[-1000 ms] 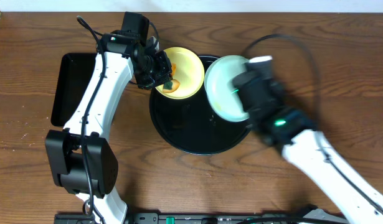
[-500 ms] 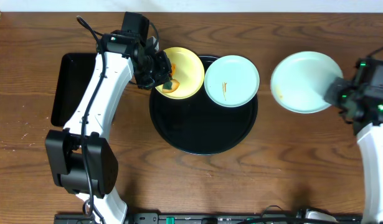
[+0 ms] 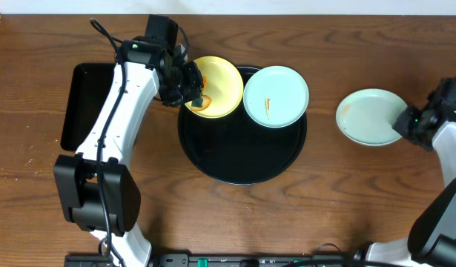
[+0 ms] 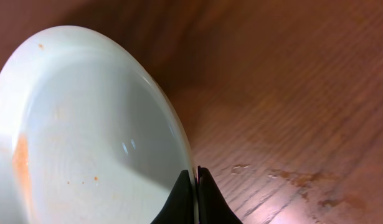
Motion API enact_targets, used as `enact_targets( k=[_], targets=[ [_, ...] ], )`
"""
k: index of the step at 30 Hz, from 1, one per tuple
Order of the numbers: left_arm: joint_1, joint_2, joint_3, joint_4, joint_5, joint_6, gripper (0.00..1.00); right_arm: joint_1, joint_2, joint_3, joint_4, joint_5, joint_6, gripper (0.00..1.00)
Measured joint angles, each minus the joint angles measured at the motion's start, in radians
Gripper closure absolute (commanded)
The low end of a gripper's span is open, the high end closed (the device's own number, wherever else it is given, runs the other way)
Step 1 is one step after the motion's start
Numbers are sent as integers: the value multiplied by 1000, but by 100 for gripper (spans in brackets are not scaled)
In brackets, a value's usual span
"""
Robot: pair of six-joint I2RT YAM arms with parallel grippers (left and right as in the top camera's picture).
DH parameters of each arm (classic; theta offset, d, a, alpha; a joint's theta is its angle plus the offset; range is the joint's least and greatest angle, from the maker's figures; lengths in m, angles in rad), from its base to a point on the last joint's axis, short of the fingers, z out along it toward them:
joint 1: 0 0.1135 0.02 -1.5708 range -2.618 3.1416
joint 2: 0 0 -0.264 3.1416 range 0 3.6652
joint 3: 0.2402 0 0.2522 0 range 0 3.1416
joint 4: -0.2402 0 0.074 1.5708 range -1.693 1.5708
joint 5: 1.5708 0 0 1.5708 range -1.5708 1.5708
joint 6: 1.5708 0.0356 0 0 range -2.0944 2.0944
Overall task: Clean dirty plates on tray and stack at the side
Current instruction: 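Move the right gripper back and grip the remaining light-blue plate rim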
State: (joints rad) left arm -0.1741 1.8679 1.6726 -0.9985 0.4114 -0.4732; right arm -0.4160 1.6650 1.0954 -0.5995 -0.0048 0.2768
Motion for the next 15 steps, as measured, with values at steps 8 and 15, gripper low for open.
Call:
enact_targets(
  k=[8, 15],
  targets=[
    [0, 0, 0, 0, 0, 0, 93, -30, 96, 0, 26, -58, -37, 56],
    [0, 0, 0, 0, 0, 0, 93, -30, 127, 11, -4, -177, -95, 19]
  ],
)
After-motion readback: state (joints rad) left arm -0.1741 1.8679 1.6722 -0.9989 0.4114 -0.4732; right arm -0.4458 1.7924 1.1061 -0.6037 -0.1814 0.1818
